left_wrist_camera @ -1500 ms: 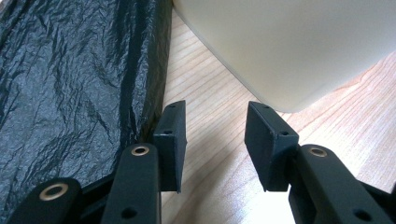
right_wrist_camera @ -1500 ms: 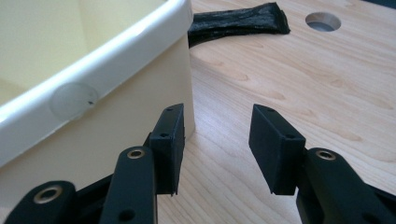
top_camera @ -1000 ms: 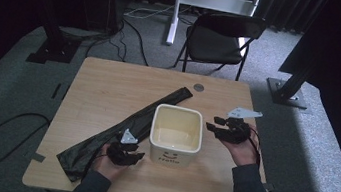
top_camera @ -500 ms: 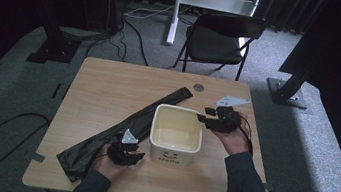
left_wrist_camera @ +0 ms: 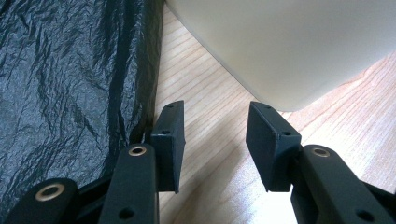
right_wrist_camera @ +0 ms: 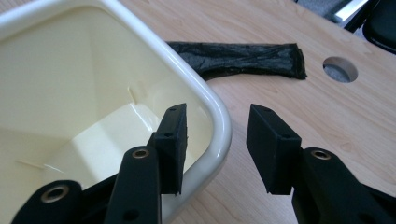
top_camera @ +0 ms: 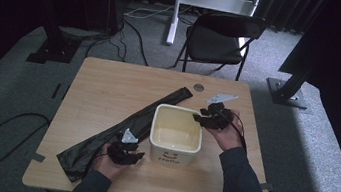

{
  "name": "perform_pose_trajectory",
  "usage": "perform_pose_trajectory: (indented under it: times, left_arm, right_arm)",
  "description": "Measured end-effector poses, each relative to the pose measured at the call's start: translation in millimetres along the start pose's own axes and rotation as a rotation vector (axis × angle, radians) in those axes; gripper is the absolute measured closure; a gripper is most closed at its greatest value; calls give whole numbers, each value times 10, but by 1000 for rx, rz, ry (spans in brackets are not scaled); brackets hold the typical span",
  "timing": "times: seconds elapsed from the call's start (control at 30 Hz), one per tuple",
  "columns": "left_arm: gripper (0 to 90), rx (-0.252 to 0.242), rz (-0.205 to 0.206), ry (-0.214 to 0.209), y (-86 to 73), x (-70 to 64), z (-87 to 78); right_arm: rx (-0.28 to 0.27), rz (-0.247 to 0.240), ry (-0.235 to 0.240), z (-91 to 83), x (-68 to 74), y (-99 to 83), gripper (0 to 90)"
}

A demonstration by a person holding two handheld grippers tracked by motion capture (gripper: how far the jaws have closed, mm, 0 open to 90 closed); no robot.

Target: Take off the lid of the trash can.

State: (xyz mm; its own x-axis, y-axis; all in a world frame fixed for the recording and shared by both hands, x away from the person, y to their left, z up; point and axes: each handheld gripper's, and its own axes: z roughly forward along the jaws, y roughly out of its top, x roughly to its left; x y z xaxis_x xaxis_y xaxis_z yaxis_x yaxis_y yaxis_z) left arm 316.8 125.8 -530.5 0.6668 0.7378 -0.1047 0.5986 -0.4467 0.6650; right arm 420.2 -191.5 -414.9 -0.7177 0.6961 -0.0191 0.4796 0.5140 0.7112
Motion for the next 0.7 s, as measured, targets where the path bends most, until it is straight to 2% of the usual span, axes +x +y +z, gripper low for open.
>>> perform_pose_trajectory:
  times: [0.23,0.37,0.7]
  left_arm:
    - [578,-4,-2,1,0,8,-5]
    - [578,-4,-2,1,1,12,-8]
    - [578,-3,-3,2,1,14,-11]
  right_arm:
    - [10,-1,-12,70,44,20,666]
    - [18,-12,-42,104,84,28,700]
    - [17,-2,-68,118,118,42,722]
